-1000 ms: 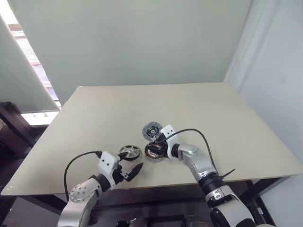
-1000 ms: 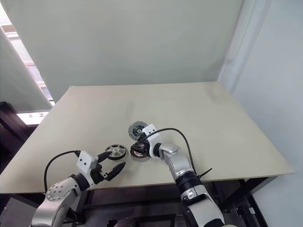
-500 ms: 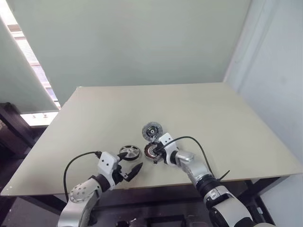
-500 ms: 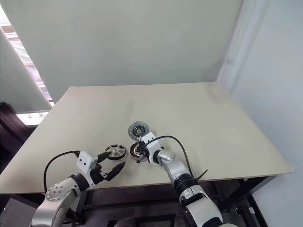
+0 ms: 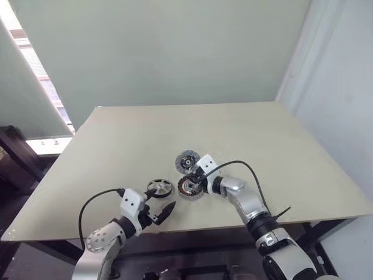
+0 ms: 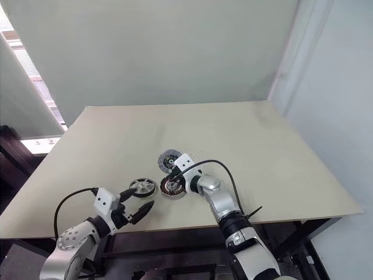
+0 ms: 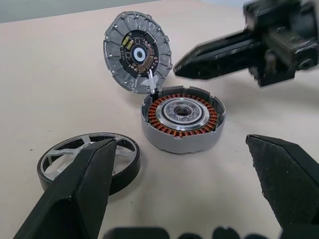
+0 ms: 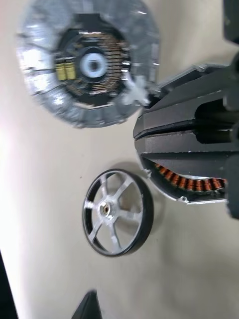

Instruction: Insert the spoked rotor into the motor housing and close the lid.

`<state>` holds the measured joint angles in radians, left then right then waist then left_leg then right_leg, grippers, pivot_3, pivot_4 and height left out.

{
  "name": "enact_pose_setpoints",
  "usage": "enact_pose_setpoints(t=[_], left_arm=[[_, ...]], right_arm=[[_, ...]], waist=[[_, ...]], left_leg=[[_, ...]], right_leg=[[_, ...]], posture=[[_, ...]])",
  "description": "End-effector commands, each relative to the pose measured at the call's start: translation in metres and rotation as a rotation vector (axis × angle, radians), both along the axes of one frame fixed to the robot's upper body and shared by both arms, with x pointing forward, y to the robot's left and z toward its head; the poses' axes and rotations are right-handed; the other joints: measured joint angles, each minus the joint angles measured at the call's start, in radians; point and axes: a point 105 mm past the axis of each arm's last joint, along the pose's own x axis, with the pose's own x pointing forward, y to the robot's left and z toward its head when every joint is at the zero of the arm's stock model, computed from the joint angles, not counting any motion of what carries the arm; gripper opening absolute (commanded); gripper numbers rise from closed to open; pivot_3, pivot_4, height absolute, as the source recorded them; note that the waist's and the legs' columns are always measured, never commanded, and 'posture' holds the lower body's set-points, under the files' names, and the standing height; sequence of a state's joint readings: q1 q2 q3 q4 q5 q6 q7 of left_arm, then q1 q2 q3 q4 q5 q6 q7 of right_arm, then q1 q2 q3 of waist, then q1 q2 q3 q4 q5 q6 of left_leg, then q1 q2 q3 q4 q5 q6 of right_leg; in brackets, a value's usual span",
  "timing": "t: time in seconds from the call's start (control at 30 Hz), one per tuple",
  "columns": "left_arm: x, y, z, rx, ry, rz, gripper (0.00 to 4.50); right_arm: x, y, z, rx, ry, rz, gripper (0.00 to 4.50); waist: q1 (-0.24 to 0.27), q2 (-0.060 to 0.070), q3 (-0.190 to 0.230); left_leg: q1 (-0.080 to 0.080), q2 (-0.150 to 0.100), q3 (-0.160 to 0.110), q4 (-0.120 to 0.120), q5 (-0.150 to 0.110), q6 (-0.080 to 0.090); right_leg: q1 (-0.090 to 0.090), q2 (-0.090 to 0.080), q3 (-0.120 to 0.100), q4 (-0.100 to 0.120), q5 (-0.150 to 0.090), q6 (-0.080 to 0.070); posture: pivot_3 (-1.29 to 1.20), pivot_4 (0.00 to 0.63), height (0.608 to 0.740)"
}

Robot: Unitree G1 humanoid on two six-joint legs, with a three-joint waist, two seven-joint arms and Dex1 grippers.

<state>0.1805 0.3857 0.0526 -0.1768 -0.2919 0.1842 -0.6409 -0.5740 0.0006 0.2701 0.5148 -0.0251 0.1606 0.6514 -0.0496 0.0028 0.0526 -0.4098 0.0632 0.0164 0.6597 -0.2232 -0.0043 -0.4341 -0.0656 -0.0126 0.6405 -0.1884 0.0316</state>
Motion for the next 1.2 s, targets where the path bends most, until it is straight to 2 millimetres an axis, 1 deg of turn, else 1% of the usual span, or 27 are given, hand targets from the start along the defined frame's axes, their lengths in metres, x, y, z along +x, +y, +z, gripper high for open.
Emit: enact_pose_setpoints(t=[0.03,0.2,0.23,0.27,0.43,0.53,0.63,0.8,1.03,1.2], left_arm=[[0.004,-0.002,0.011,-0.011,-0.051,0.002,4.50],[0.003,-0.003,0.009,-0.019,-0.048,0.008,4.50],[0.003,-0.003,0.008,-0.021,-0.047,0.010,4.50],[0.003,-0.003,0.008,-0.022,-0.047,0.011,4.50],[0.002,-0.003,0.006,-0.029,-0.044,0.019,4.50],[-0.001,-0.002,0.004,-0.037,-0.037,0.029,4.50],[-0.003,-0.002,0.002,-0.041,-0.030,0.036,4.50],[-0.006,-0.001,-0.001,-0.053,-0.015,0.050,4.50],[-0.008,-0.001,-0.002,-0.060,-0.009,0.063,4.50],[-0.008,-0.001,-0.001,-0.061,-0.010,0.066,4.50]], right_arm=[[-0.010,0.002,0.017,-0.098,-0.164,0.130,0.02],[-0.015,-0.009,0.012,-0.242,-0.208,0.205,0.02],[-0.021,-0.010,0.010,-0.273,-0.201,0.249,0.38],[-0.025,-0.011,0.008,-0.295,-0.205,0.280,0.56],[-0.040,-0.013,0.006,-0.395,-0.227,0.401,2.29],[-0.043,-0.014,0.008,-0.454,-0.286,0.448,3.41],[-0.043,-0.014,0.008,-0.496,-0.322,0.467,4.44],[-0.041,-0.011,0.002,-0.564,-0.357,0.499,4.48],[-0.031,-0.006,-0.009,-0.617,-0.399,0.496,4.48],[-0.024,-0.011,-0.020,-0.659,-0.394,0.476,4.48]], waist=[[0.000,0.000,0.000],[0.000,0.000,0.000],[0.000,0.000,0.000],[0.000,0.000,0.000],[0.000,0.000,0.000],[0.000,0.000,0.000],[0.000,-0.001,0.000],[0.000,-0.001,0.000],[0.000,-0.001,0.000],[0.000,-0.001,0.000]], left_leg=[[0.000,0.000,0.000,0.000,0.000,0.000],[0.000,0.000,0.000,0.001,0.000,0.000],[0.000,0.000,0.000,0.001,0.000,-0.001],[0.000,0.000,0.000,0.001,0.000,-0.001],[0.000,0.000,0.000,0.001,0.000,0.000],[0.000,0.000,0.000,0.001,0.000,-0.001],[0.000,0.000,0.001,0.001,-0.001,-0.002],[0.000,0.000,0.001,0.001,-0.001,-0.002],[0.000,0.000,0.001,0.002,-0.001,-0.002],[0.000,0.000,0.001,0.001,0.000,-0.001]], right_leg=[[0.000,0.000,0.000,0.000,0.000,0.000],[0.000,0.000,0.000,0.000,0.000,0.000],[0.000,0.000,0.000,0.000,0.000,0.000],[0.000,0.000,0.000,0.000,0.000,0.000],[0.000,0.000,0.000,0.000,0.000,0.000],[0.000,0.000,0.000,0.000,0.000,0.000],[0.000,0.000,0.000,0.000,0.000,0.000],[-0.002,0.000,0.000,0.000,0.000,0.000],[-0.002,0.000,0.000,0.000,0.000,0.000],[-0.001,0.000,0.000,0.000,0.000,0.000]], posture=[[0.00,0.000,0.740],[0.00,0.000,0.740],[0.00,0.000,0.740],[0.00,0.000,0.740],[0.00,0.000,0.740],[0.00,0.000,0.740],[0.00,0.000,0.740],[0.00,0.000,0.740],[0.00,0.000,0.740],[0.00,0.000,0.740]])
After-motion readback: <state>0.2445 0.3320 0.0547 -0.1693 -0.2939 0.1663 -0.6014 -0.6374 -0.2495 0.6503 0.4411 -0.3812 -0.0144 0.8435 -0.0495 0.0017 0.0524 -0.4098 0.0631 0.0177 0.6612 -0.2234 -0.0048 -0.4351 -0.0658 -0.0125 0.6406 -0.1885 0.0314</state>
